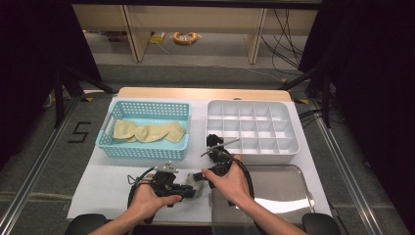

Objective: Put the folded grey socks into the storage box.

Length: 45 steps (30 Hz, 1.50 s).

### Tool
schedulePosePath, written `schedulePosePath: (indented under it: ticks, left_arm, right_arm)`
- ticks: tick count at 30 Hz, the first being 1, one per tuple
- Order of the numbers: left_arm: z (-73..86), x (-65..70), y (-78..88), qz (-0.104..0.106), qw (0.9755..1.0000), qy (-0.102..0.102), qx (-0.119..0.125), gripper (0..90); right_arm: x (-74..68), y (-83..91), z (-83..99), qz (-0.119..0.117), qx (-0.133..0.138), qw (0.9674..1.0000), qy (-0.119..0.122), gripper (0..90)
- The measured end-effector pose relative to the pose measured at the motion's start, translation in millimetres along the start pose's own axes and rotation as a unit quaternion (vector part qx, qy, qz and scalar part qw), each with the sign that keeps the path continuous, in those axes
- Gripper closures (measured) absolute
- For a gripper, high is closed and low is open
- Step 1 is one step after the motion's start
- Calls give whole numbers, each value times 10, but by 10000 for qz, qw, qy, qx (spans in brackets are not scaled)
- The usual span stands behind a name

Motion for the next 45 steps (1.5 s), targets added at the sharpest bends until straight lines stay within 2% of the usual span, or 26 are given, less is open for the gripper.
schedulePosePath:
  ticks: [1, 2, 3, 4, 6, 7, 8, 9, 10, 11, 12, 15, 18, 19, 20, 21, 24, 25, 26, 28, 29, 31, 36, 37, 44, 45]
  left_arm:
    - [2, -1, 4, 30, 10000, -18, -3, 724]
    - [5, -3, 7, 51, 10000, -25, -15, 723]
    - [5, -3, 7, 51, 10000, -25, -15, 720]
    - [6, -10, 13, 15, 10000, -26, 2, 716]
    - [9, -17, 22, -1, 10000, -78, -5, 704]
    - [12, -20, 30, -4, 10000, -83, -12, 698]
    - [13, -25, 37, -58, 9999, -87, -3, 688]
    - [17, -27, 52, -46, 9999, -119, -8, 678]
    - [17, -33, 63, -122, 9999, -121, 23, 663]
    - [17, -33, 63, -122, 9999, -121, 23, 650]
    - [20, -14, 105, -12, 9999, -136, 59, 635]
    - [22, -3, 166, 11, 9998, -139, 136, 588]
    - [-13, -21, 354, -62, 9990, -36, 448, 576]
    - [-13, -21, 354, -62, 9990, -36, 448, 573]
    - [-50, -54, 458, -136, 9979, 23, 638, 572]
    - [-50, -54, 458, -136, 9979, 23, 638, 571]
    - [-82, -186, 571, -278, 9958, 177, 852, 568]
    - [-82, -186, 571, -278, 9958, 177, 852, 568]
    - [-76, -252, 581, -344, 9953, 241, 878, 567]
    - [-72, -281, 580, -371, 9950, 260, 886, 567]
    - [-62, -306, 579, -396, 9952, 277, 856, 564]
    - [-59, -326, 573, -404, 9949, 304, 875, 562]
    - [-61, -347, 575, -403, 9947, 326, 886, 562]
    - [-61, -357, 577, -414, 9948, 310, 878, 562]
    - [-57, -405, 563, -436, 9942, 370, 906, 562]
    - [-57, -405, 563, -436, 9942, 370, 906, 562]
  right_arm:
    - [3, -22, 13, -36, -63, 10000, 5, 501]
    - [28, -50, -1, -38, 36, 9998, 187, 492]
    - [28, -50, -1, -38, 36, 9998, 187, 492]
    - [5, -83, 16, -66, -37, 9999, 67, 475]
    - [9, -123, 13, -53, 2, 9999, 145, 467]
    - [-5, -136, 30, -79, -69, 9999, 127, 463]
    - [-11, -150, 51, 28, -200, 9998, -84, 460]
    - [-9, -164, 55, 46, -184, 9998, -52, 457]
    - [-47, -180, 55, -75, -189, 9998, -69, 456]
    - [-47, -180, 55, -75, -189, 9998, -69, 456]
    - [-60, -209, 55, -76, -179, 9998, -28, 454]
    - [-60, -236, 60, -82, -191, 9998, -15, 454]
    - [-72, -266, 79, -80, -258, 9996, -8, 454]
    - [-74, -273, 82, -46, -254, 9997, -27, 453]
    - [-87, -280, 82, -111, -247, 9996, -39, 453]
    - [-87, -280, 82, -111, -247, 9996, -39, 453]
    - [-94, -313, 95, -175, -259, 9995, -53, 477]
    - [-81, -317, 98, -124, -252, 9996, 55, 488]
    - [-113, -314, 108, -167, -307, 9994, -7, 498]
    - [-113, -324, 102, -215, -267, 9994, 63, 506]
    - [-132, -317, 117, -329, -365, 9988, 19, 526]
    - [-115, -329, 111, -410, -361, 9985, 82, 544]
    - [-113, -334, 114, -458, -391, 9982, 33, 582]
    - [-119, -331, 109, -553, -379, 9977, 74, 607]
    - [-156, -313, 109, -661, -384, 9970, 79, 667]
    - [-137, -312, 113, -591, -410, 9974, 96, 673]
Point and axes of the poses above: each handheld gripper's, and its own axes: y roughly backward along the jaws, z roughly out of its underside, x roughly to its right, the point moved 9 cm from there along -y, roughly forward along the jaws, and after that the axes turned 4 degrees about z, right-handed, at the moved point
